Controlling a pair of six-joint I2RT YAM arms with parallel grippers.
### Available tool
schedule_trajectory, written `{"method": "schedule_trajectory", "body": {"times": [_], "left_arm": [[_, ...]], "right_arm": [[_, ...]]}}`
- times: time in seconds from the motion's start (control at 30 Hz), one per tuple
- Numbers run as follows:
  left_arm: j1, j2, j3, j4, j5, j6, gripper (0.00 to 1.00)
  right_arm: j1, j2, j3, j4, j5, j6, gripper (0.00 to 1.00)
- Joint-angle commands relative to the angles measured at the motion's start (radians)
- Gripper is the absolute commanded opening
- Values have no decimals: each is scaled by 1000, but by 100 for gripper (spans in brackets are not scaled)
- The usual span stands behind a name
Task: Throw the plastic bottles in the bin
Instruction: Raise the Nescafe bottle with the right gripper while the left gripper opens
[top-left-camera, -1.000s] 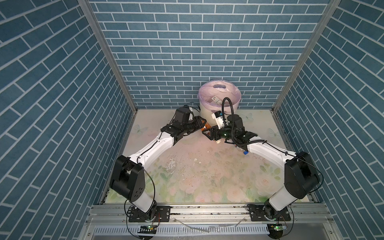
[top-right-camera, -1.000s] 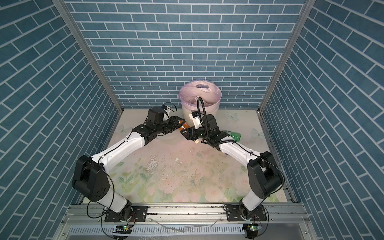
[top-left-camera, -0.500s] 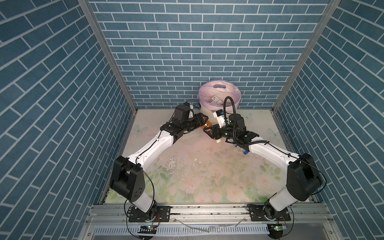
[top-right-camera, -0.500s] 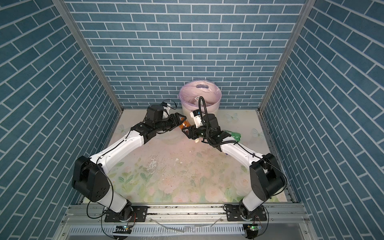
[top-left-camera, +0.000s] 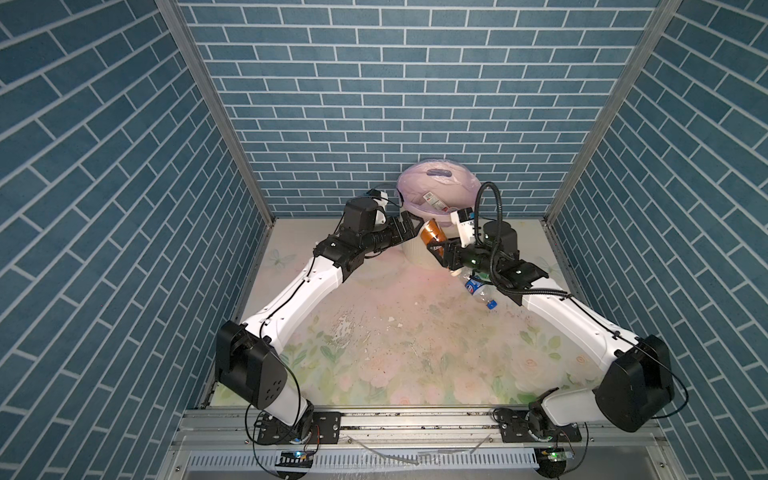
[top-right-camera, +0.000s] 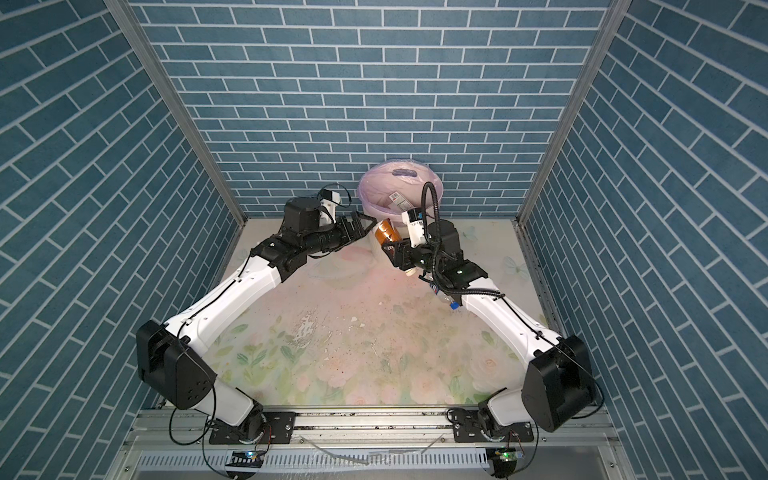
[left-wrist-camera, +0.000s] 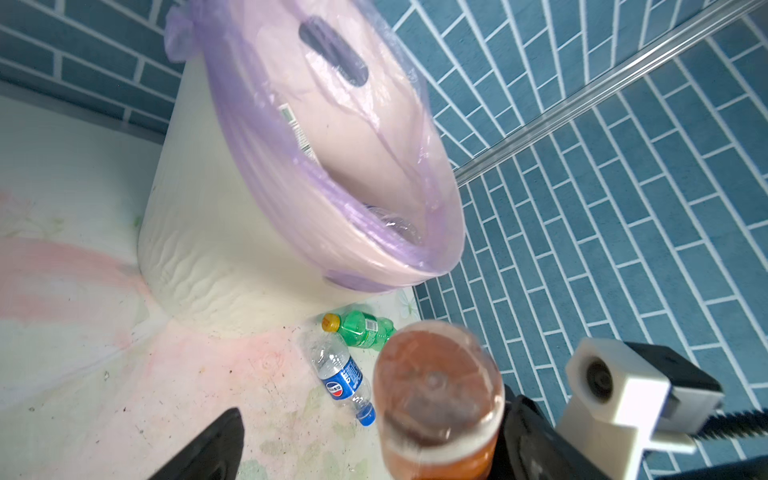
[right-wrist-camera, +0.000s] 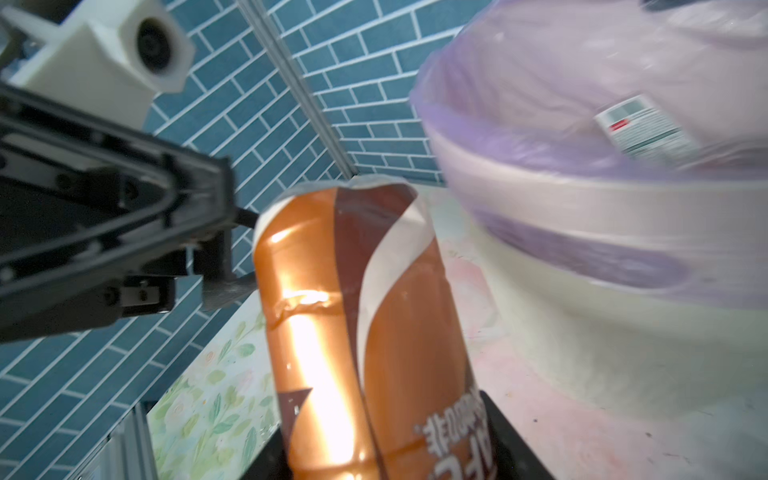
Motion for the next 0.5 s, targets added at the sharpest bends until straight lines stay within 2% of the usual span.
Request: {"method": "schedule_trajectory", "body": {"times": [0.0,0.13,0.23,0.47], "left_arm": [[-2,-12,57,-40,18,58,99],[-25,8,98,-32,32,87,99],[-71,38,164,-65,19,152,99],[-185,154,402,-196,-14,309,99]], "right_arm": [[-63,-75,11,-28,46,-35,43],[-152,-104,108,-101,75,-55,42],[-223,-99,196,-141,92,-60,41],[-370,-74,401,-162,85,-44,41]]}}
